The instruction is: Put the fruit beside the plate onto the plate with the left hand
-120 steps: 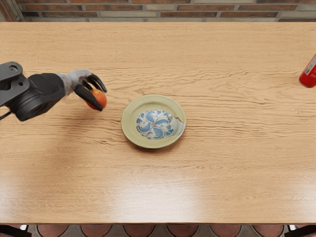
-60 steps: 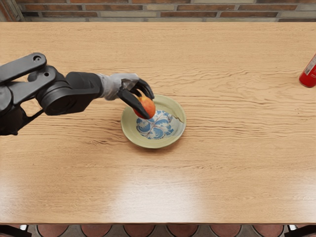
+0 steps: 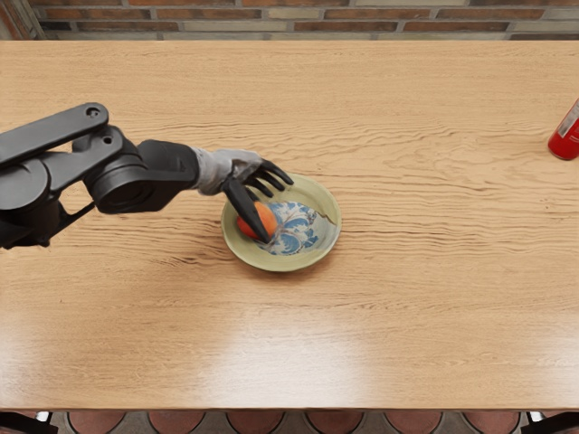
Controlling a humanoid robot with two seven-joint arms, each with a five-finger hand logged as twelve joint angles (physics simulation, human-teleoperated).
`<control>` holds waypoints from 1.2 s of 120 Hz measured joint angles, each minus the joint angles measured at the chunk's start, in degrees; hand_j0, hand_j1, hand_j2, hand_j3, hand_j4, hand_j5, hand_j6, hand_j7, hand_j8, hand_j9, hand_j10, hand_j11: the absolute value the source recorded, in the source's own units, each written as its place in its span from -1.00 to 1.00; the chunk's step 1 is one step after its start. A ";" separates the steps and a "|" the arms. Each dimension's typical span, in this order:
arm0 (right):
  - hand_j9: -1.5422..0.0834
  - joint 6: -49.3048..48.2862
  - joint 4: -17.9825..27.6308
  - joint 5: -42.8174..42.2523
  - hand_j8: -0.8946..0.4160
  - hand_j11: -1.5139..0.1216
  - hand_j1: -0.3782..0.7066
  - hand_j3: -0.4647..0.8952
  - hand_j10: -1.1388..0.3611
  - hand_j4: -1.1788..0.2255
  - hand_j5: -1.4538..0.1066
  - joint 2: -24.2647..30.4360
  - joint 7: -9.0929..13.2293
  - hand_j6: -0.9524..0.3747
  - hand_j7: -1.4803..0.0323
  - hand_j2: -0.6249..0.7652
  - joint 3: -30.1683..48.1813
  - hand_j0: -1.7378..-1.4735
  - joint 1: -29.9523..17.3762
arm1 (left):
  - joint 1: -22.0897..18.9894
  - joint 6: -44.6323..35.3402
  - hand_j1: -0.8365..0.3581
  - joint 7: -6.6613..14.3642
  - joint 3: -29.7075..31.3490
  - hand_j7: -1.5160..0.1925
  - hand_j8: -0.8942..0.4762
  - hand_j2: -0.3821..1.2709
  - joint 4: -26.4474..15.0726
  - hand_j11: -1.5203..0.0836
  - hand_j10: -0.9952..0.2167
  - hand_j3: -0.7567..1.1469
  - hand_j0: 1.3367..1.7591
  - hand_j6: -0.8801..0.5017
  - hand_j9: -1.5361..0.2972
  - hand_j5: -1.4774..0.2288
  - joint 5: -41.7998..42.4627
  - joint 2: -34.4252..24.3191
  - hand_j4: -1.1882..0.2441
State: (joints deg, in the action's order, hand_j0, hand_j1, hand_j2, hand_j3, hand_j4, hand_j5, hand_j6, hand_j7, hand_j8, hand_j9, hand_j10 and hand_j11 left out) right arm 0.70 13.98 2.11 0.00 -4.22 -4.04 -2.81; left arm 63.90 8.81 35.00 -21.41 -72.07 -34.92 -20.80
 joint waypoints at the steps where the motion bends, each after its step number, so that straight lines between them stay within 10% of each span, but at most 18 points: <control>1: 0.88 0.00 0.00 0.00 0.35 0.83 -0.92 -0.32 0.50 0.66 0.84 0.00 0.00 0.42 0.94 -0.10 0.00 -0.40 0.00 | 0.00 0.47 0.56 0.00 -0.24 0.34 0.04 -0.41 -0.01 0.45 0.27 -0.20 0.52 0.00 0.28 0.29 0.14 -0.06 0.29; 41: 0.88 0.00 0.00 0.00 0.35 0.83 -0.92 -0.32 0.50 0.66 0.84 0.00 0.00 0.42 0.94 -0.10 0.00 -0.40 0.00 | -1.43 23.72 0.83 0.00 -15.42 0.63 0.20 -0.50 -0.08 0.75 0.51 -0.20 0.52 0.17 0.55 0.59 21.28 -10.14 0.54; 72: 0.88 0.00 -0.01 0.00 0.35 0.83 -0.92 -0.32 0.50 0.66 0.84 0.00 0.00 0.42 0.94 -0.10 0.00 -0.40 0.00 | -12.60 26.00 0.90 0.00 -18.03 0.71 0.25 -0.52 0.30 0.82 0.57 -0.20 0.52 0.22 0.61 0.66 41.51 -23.48 0.60; 144: 0.88 0.00 0.00 0.00 0.35 0.83 -0.92 -0.32 0.50 0.66 0.84 0.00 0.00 0.42 0.94 -0.10 0.00 -0.40 0.00 | -13.81 26.24 0.98 0.00 -18.27 0.77 0.31 -0.54 12.85 0.89 0.64 -0.20 0.52 0.27 0.67 0.73 46.06 -34.40 0.66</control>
State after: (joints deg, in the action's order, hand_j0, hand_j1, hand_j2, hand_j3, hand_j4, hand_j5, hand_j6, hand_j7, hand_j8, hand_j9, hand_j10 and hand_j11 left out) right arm 0.70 13.98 2.11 0.00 -4.22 -4.04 -2.81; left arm 50.09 35.05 35.00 -39.68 -59.22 11.14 -55.19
